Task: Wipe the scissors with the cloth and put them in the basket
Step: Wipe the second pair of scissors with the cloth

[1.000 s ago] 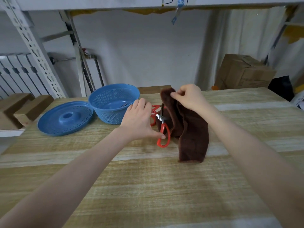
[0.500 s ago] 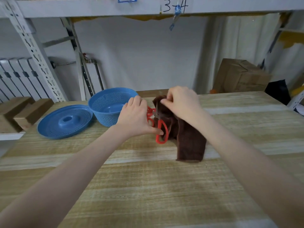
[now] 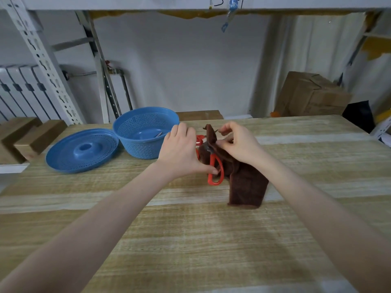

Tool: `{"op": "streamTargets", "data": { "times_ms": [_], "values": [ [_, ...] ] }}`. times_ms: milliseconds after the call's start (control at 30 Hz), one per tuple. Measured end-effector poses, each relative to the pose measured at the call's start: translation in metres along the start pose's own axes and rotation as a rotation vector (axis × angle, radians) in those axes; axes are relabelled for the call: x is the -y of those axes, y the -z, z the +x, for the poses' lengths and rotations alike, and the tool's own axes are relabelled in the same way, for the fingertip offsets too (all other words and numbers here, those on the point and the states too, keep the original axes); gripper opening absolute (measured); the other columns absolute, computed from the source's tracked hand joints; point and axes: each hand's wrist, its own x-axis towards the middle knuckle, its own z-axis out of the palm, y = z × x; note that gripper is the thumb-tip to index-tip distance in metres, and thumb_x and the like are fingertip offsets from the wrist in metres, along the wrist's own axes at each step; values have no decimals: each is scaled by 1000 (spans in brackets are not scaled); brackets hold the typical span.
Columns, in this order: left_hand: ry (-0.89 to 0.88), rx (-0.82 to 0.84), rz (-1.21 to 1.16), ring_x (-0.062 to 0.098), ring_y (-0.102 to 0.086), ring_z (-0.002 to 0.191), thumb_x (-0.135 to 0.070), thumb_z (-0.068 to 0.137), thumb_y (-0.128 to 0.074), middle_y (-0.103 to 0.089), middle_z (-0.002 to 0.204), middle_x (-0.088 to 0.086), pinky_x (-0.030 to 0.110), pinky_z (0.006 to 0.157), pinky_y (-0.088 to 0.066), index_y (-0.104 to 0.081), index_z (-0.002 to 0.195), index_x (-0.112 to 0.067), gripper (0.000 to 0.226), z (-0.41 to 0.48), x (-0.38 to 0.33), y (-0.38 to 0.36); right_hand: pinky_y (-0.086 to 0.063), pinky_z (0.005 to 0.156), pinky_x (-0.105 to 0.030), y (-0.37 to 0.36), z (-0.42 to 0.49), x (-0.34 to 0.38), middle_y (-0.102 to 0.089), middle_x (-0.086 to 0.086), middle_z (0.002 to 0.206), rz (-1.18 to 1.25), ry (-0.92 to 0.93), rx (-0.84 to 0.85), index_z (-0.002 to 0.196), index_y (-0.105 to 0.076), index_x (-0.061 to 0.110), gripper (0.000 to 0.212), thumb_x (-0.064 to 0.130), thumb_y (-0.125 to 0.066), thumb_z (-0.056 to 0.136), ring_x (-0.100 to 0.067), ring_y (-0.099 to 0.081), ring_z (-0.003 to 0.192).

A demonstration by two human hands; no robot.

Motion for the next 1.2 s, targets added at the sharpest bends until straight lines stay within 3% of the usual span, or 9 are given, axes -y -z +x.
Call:
{"op": "streamTargets", "data": {
  "times_ms": [67,167,333,500,667,733,800,967,1200],
  "values": [
    [0,-1,4,21,-38,101,-85,45,-67,-32,101,-2,34,91,-36,-45,99,-12,94,1,0,1,-50,87,-32,3,6,-4,-63,10,103,-132,-9,37,110,-65,19,33,34,-75,82,-11,-62,96],
    [-6,-5,4,21,-38,102,-84,45,-68,-30,101,-2,33,91,-35,-46,101,-11,94,2,-2,4,-48,94,-43,4,9,-2,-71,13,101,-178,32,137,98,-74,25,31,47,-75,76,-10,-64,100],
    [-46,-26,1,22,-40,105,-85,44,-66,-41,110,4,34,93,-35,-48,110,-8,103,1,-10,4,-55,82,-43,1,17,8,-73,-4,83,-63,-13,235,85,-73,13,21,32,-78,78,-20,-68,80],
    [-38,14,-28,22,-41,108,-82,46,-70,-43,113,3,34,95,-37,-48,116,-10,103,-2,-5,0,-52,77,-44,-3,15,5,-72,-13,83,-74,14,283,72,-69,15,20,31,-75,82,-29,-67,77],
    [-32,29,-43,22,-42,107,-80,48,-71,-43,111,3,34,95,-39,-49,113,-11,98,-5,-7,-5,-44,65,-25,7,11,7,-66,-13,78,-20,-6,371,84,-70,-2,26,23,-67,90,-15,-57,68],
    [-31,30,-43,23,-43,107,-80,50,-71,-44,112,3,35,94,-39,-50,114,-10,97,-4,-9,-5,-45,69,-27,12,11,9,-68,-21,84,-45,-22,424,91,-70,-4,27,23,-66,91,-16,-57,71],
    [-30,19,-40,23,-43,108,-79,52,-70,-45,113,4,35,95,-40,-50,116,-11,95,-3,-10,-5,-47,73,-30,13,12,9,-71,-18,90,-53,-24,446,92,-71,-1,23,22,-69,89,-16,-59,74],
    [2,-2,-54,24,-44,110,-79,54,-70,-46,114,4,36,95,-39,-49,118,-11,95,-1,-12,-5,-39,58,-25,6,13,9,-59,2,65,-73,-64,332,65,-61,14,29,28,-67,90,-11,-53,60],
    [55,33,-85,24,-46,112,-82,52,-67,-48,117,5,37,94,-42,-48,121,-11,100,-2,-12,-13,-27,89,-42,-9,17,8,-53,9,58,-214,-127,194,56,-52,23,43,42,-56,95,-17,-51,69]
  ]
}}
